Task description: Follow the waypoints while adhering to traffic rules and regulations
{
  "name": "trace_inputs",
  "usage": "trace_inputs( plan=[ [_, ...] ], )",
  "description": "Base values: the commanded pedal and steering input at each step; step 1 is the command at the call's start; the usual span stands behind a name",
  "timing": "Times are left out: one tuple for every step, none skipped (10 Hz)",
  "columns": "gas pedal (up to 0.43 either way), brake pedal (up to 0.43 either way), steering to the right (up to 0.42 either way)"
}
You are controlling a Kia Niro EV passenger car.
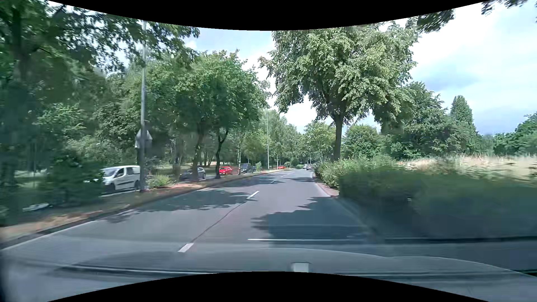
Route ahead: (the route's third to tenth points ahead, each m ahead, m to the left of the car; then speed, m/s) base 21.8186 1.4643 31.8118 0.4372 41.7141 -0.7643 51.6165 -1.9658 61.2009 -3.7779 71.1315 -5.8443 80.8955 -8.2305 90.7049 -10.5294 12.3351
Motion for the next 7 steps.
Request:
trace_inputs(
  plan=[
    [0.169,0.018,0.011],
    [0.169,0.018,0.014],
    [0.169,0.018,0.016],
    [0.169,0.018,0.019],
    [0.169,0.018,0.020],
    [0.169,0.018,0.020],
    [0.169,0.018,0.019]
  ],
)
